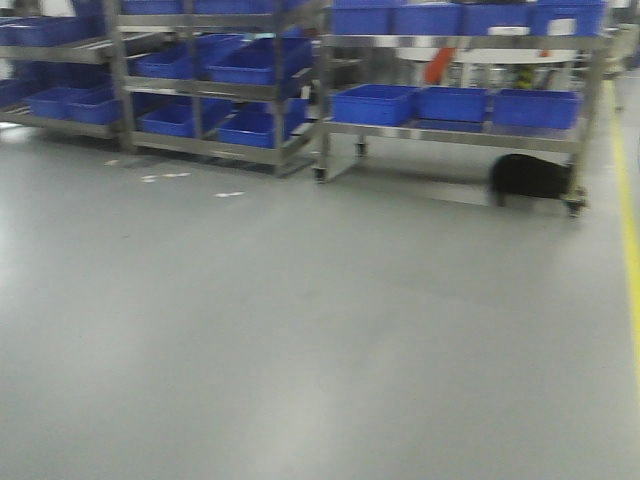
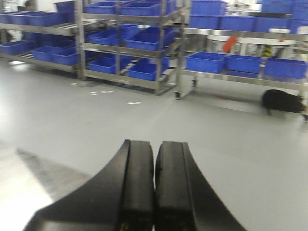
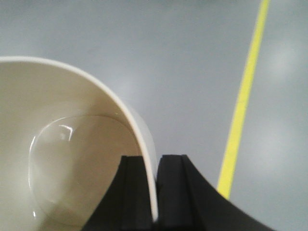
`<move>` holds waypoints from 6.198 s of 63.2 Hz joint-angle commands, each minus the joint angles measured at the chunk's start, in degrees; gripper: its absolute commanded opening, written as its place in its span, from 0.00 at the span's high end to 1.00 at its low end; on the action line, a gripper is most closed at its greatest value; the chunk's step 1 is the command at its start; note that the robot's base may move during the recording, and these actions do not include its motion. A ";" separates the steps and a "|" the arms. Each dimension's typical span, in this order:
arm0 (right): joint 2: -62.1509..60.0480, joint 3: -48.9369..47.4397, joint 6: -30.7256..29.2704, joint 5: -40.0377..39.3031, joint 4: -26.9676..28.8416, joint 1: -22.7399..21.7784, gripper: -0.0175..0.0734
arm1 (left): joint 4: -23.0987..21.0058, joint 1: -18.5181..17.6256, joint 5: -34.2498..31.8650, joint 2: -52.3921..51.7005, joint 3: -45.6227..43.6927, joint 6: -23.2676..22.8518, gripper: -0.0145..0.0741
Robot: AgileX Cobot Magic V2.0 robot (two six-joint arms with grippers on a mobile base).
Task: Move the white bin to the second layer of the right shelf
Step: 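Drive the base away from the table carrying the bin, then drive down the aisle between blue crate racks holding the bin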
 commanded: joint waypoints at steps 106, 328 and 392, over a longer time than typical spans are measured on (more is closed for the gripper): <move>-0.02 -1.64 0.27 -5.22 -0.28 0.09 0.75 | -0.30 -0.41 -4.77 -0.87 1.56 -0.30 0.74; 0.09 -1.64 0.27 -5.24 -0.23 0.09 0.75 | -0.30 -0.41 -4.77 -0.87 1.56 -0.30 0.74; 0.09 -1.64 0.27 -5.24 -0.23 0.09 0.75 | -0.30 -0.41 -4.77 -0.87 1.56 -0.30 0.74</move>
